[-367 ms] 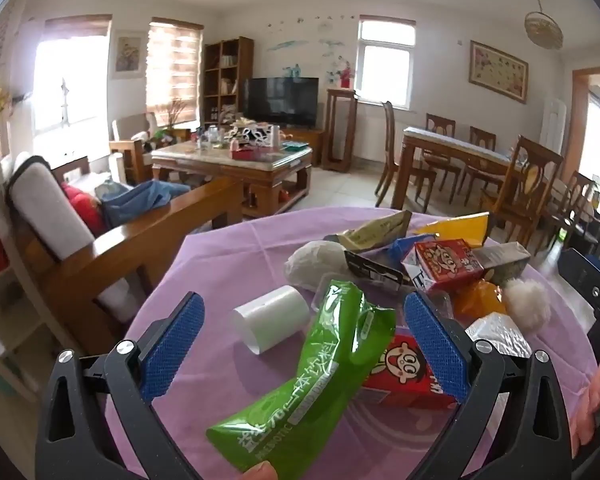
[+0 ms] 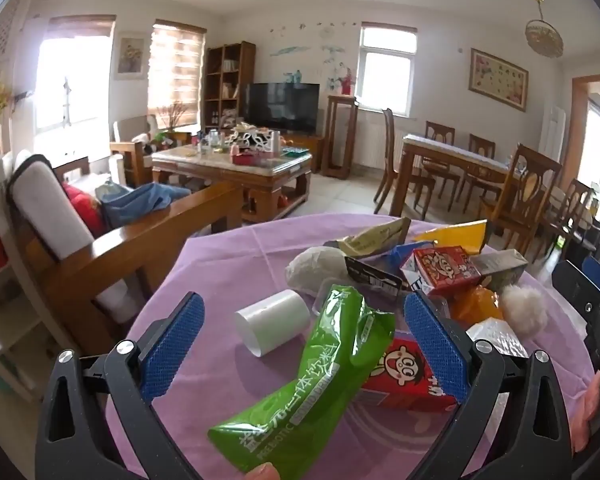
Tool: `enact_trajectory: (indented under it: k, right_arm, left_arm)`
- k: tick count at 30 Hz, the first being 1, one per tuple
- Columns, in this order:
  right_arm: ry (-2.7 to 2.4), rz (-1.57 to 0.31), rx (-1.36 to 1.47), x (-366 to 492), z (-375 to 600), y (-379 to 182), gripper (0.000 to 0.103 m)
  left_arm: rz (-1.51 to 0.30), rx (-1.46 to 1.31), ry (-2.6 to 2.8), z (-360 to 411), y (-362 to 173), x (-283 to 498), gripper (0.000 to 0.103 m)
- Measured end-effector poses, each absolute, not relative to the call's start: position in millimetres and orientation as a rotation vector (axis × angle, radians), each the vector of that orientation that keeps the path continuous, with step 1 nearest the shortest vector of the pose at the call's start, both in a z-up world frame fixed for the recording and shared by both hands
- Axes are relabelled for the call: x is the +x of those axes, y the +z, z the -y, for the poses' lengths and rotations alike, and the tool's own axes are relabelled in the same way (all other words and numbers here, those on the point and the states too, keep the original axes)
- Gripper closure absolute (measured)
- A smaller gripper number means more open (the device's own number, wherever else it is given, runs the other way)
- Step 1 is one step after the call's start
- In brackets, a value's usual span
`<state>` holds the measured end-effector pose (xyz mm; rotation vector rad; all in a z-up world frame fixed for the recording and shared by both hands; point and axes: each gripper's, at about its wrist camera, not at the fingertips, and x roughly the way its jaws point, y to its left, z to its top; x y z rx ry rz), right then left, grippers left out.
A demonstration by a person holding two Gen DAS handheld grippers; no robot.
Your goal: Collect trash
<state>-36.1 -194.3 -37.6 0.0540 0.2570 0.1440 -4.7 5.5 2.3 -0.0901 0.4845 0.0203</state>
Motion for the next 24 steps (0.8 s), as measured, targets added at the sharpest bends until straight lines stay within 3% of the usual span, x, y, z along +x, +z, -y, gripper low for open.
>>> enact_trajectory:
  k: [24]
  right_arm:
    - [0.128, -0.281, 0.105, -29, 201, -43, 0.004]
  left_arm:
    - [-0.475, -0.078, 0.02, -6, 4, -6, 0.004]
